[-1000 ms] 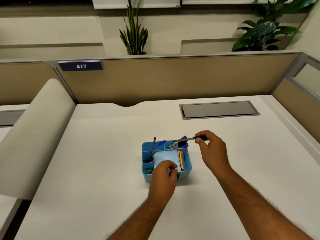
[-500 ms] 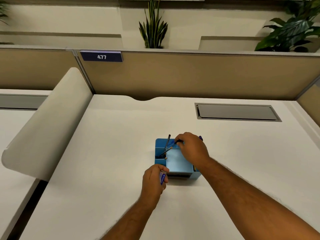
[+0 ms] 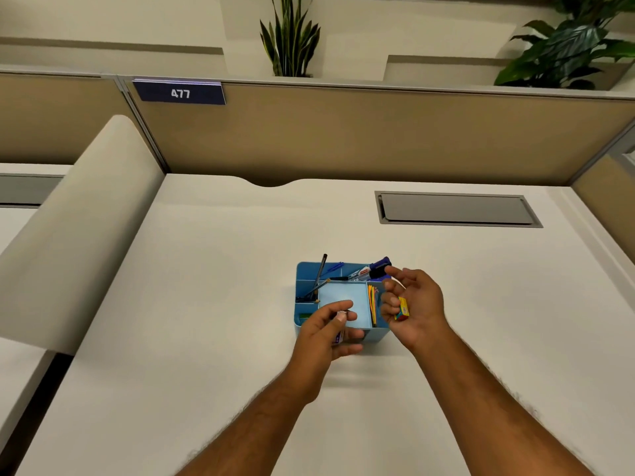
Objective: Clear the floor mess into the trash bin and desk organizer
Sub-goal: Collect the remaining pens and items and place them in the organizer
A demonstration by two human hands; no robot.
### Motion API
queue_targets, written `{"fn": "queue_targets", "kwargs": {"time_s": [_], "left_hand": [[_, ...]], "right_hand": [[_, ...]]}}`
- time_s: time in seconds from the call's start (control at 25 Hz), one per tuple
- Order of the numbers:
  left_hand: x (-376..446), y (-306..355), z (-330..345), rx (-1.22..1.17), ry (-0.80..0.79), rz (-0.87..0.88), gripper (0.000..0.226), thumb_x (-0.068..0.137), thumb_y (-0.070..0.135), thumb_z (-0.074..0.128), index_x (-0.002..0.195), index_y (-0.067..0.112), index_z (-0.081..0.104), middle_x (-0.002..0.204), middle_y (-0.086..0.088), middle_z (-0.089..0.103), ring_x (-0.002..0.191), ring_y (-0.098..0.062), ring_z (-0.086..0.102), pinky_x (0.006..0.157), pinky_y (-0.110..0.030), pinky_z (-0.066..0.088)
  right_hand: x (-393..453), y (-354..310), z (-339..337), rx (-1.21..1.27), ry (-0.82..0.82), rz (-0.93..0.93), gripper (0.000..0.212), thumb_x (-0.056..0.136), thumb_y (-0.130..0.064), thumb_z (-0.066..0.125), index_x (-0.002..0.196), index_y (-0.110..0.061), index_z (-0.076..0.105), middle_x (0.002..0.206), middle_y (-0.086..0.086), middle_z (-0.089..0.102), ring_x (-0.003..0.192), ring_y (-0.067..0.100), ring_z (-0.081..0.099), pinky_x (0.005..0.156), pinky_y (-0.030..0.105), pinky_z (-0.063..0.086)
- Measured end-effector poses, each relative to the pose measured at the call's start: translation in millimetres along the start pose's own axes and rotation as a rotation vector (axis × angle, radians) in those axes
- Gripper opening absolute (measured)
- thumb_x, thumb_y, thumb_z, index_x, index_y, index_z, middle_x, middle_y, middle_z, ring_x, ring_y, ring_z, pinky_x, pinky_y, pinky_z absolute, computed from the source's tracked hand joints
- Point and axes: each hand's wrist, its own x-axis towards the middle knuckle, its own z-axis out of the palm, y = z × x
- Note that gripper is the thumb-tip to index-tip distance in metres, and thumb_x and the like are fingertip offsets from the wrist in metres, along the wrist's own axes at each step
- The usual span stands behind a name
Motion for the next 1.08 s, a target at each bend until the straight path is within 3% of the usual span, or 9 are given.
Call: {"fn": "queue_targets", "kwargs": {"time_s": [0.16, 0.32, 0.44, 0.56, 0.68, 0.8, 0.88, 0.96, 1.08], "left_hand": [[-5.4, -8.4, 2.9, 0.086, -0.058, -0.130, 0.031, 0.110, 0.017, 0.044, 0.112, 0.011, 0.075, 0.093, -0.012, 0.074, 0.062, -0.017, 0.065, 0.054, -0.031, 0.059], [-20.6, -29.5, -7.0, 0.223, -0.050, -0.165, 0.034, 0.109, 0.018, 0.038, 0.115, 0.011, 0.071, 0.090, -0.008, 0.071, 0.058, -0.010, 0.056, 0.046, -0.024, 0.047], [-22.8, -37.0, -19.8, 0.191, 0.060, -0.237, 0.035, 0.108, 0.020, 0.037, 0.114, 0.013, 0.071, 0.088, -0.009, 0.067, 0.056, -0.010, 0.050, 0.044, -0.021, 0.039], [-23.0, -39.4, -36.5, 0.039, 0.148, -0.203, 0.041, 0.107, 0.019, 0.033, 0.117, 0.009, 0.071, 0.087, -0.011, 0.064, 0.055, -0.011, 0.049, 0.046, -0.022, 0.036], [-26.4, -37.6, -54.6, -0.240, 0.167, -0.114, 0.043, 0.105, 0.014, 0.034, 0.123, 0.005, 0.071, 0.092, -0.015, 0.067, 0.061, -0.015, 0.058, 0.048, -0.027, 0.047], [-27.7, -33.2, -68.3, -0.508, 0.104, -0.044, 0.038, 0.103, 0.013, 0.044, 0.128, 0.003, 0.070, 0.109, -0.020, 0.074, 0.087, -0.031, 0.074, 0.068, -0.040, 0.064], [-26.8, -29.5, -73.8, -0.549, 0.083, -0.006, 0.036, 0.104, 0.012, 0.046, 0.131, 0.004, 0.068, 0.122, -0.021, 0.074, 0.108, -0.037, 0.074, 0.081, -0.045, 0.064], [-23.7, -26.2, -74.4, -0.499, 0.085, 0.024, 0.035, 0.106, 0.011, 0.045, 0.130, 0.010, 0.070, 0.128, -0.019, 0.073, 0.116, -0.033, 0.072, 0.089, -0.044, 0.062], [-21.1, -26.6, -69.9, -0.278, 0.106, 0.083, 0.033, 0.106, 0.008, 0.050, 0.131, 0.018, 0.068, 0.130, -0.012, 0.073, 0.115, -0.025, 0.071, 0.091, -0.039, 0.058]], "right_hand": [[-9.6, 10.6, 9.1, -0.089, -0.045, -0.088, 0.050, 0.062, 0.011, 0.036, 0.099, -0.012, 0.061, 0.069, 0.002, 0.051, 0.053, 0.015, 0.035, 0.056, 0.028, 0.024], [-7.3, 37.1, 16.5, -0.438, -0.056, -0.113, 0.059, 0.072, 0.025, 0.030, 0.103, -0.016, 0.058, 0.081, 0.001, 0.048, 0.064, 0.014, 0.039, 0.058, 0.030, 0.030], [-6.4, 60.8, 22.6, -0.946, -0.143, -0.243, 0.049, 0.085, 0.020, 0.054, 0.106, -0.024, 0.061, 0.101, -0.002, 0.058, 0.089, 0.014, 0.061, 0.075, 0.027, 0.052], [-4.4, 78.8, 29.3, -1.200, -0.206, -0.543, 0.033, 0.082, 0.006, 0.076, 0.096, -0.022, 0.066, 0.105, -0.007, 0.066, 0.099, 0.007, 0.068, 0.084, 0.023, 0.061], [1.7, 90.5, 37.3, -1.412, -0.295, -0.833, 0.020, 0.083, 0.000, 0.077, 0.091, -0.016, 0.069, 0.096, -0.006, 0.065, 0.091, 0.009, 0.066, 0.082, 0.026, 0.059], [1.3, 95.9, 43.4, -1.657, -0.389, -0.835, 0.009, 0.091, -0.007, 0.068, 0.095, -0.014, 0.073, 0.097, -0.001, 0.069, 0.090, 0.015, 0.064, 0.085, 0.036, 0.056], [-3.2, 94.0, 42.2, -1.677, -0.369, -0.850, 0.012, 0.095, -0.008, 0.065, 0.098, -0.014, 0.075, 0.099, 0.001, 0.072, 0.092, 0.016, 0.065, 0.086, 0.036, 0.056], [-12.3, 88.0, 35.3, -1.560, -0.285, -0.889, 0.014, 0.093, -0.005, 0.066, 0.096, -0.014, 0.076, 0.097, 0.000, 0.073, 0.091, 0.013, 0.066, 0.081, 0.030, 0.058], [-30.1, 85.3, 17.5, -1.389, -0.286, -0.640, 0.020, 0.086, -0.008, 0.072, 0.097, -0.025, 0.073, 0.099, -0.011, 0.071, 0.085, 0.008, 0.068, 0.072, 0.022, 0.060]]}}
